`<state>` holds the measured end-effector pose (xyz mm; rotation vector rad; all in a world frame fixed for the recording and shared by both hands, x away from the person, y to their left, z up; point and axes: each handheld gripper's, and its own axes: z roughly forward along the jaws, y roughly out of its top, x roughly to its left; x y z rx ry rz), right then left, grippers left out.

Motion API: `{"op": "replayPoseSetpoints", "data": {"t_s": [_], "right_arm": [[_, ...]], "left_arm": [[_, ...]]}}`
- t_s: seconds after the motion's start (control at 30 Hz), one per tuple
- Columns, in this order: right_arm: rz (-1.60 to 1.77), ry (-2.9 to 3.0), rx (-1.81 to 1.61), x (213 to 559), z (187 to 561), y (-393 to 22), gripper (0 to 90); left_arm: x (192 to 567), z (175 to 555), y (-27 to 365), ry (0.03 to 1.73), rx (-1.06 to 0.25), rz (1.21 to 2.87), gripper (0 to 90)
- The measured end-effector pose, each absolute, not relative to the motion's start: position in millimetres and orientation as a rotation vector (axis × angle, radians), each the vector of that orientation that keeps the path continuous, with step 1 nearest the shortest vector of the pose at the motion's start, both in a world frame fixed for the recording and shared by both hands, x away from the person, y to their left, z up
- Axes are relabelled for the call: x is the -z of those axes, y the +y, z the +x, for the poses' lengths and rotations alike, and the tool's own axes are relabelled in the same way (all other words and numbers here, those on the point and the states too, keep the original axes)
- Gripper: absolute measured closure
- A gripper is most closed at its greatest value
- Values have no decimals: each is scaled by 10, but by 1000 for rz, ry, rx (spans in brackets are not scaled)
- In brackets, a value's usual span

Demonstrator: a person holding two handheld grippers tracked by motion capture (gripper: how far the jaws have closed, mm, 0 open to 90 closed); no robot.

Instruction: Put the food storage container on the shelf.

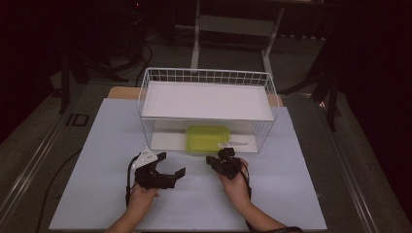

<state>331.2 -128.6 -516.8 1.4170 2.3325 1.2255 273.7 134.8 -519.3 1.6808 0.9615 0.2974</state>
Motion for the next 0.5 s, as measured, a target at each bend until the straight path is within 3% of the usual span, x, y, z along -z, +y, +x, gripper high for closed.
{"op": "replayPoseSetpoints", "data": {"t_s": [0.5], "right_arm": [[1468,2272,-1221,5231,3667,-1169,899]], "left_arm": [[5150,2710,1388,949,-336,1660,2]]}}
